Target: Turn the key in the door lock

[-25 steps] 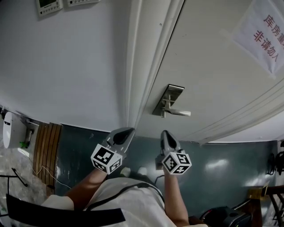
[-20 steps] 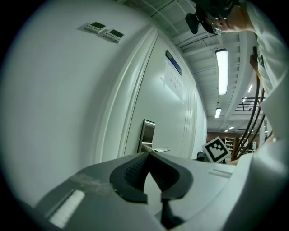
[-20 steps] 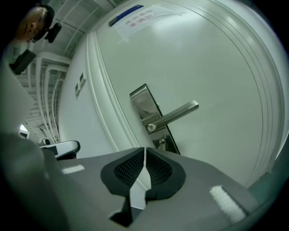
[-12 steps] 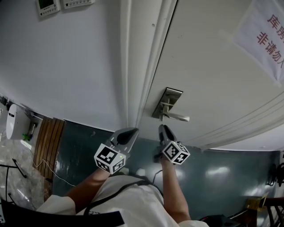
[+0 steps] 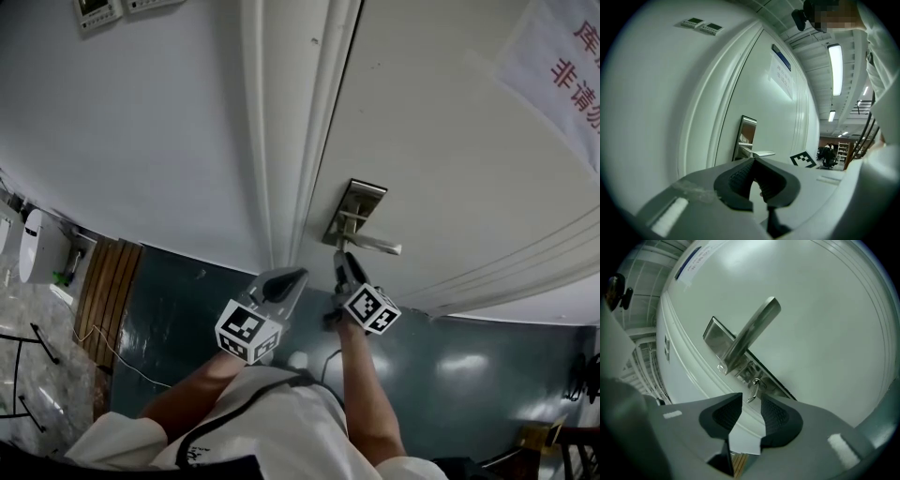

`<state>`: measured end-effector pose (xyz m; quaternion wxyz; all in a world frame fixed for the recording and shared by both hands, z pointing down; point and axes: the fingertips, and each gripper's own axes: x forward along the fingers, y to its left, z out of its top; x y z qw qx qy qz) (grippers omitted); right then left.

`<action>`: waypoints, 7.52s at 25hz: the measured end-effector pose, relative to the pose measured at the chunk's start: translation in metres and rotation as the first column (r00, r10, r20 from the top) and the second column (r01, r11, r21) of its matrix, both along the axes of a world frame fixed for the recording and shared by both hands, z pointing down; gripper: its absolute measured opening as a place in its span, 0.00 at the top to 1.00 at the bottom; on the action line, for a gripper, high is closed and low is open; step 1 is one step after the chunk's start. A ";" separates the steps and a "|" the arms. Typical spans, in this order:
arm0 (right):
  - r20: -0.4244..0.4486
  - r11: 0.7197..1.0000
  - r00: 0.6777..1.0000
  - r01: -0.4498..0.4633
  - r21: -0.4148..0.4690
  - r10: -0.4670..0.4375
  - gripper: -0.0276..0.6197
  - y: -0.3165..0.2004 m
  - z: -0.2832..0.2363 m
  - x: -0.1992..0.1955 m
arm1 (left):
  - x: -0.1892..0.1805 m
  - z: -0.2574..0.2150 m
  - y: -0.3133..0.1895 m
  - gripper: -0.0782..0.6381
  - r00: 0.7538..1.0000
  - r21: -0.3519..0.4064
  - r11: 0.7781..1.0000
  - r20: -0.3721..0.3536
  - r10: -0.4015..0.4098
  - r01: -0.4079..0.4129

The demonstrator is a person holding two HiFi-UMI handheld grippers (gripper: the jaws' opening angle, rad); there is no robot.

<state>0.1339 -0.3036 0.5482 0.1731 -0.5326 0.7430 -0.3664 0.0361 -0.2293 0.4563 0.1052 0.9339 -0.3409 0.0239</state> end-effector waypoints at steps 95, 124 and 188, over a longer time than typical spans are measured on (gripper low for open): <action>-0.940 0.951 -0.336 0.273 -0.148 -0.050 0.86 -0.016 0.018 -0.017 | -0.015 -0.002 0.024 0.88 0.998 0.029 0.998 0.018 0.063 -0.063; -0.951 0.934 -0.307 0.325 -0.147 -0.043 0.76 0.003 0.010 -0.015 | -0.002 0.002 0.033 0.88 0.998 0.015 0.999 0.031 0.049 -0.050; -0.590 0.966 0.793 0.005 0.257 0.153 0.95 0.128 -0.124 -0.014 | -0.018 -0.046 0.033 0.88 0.995 0.096 0.991 -0.037 0.094 -0.090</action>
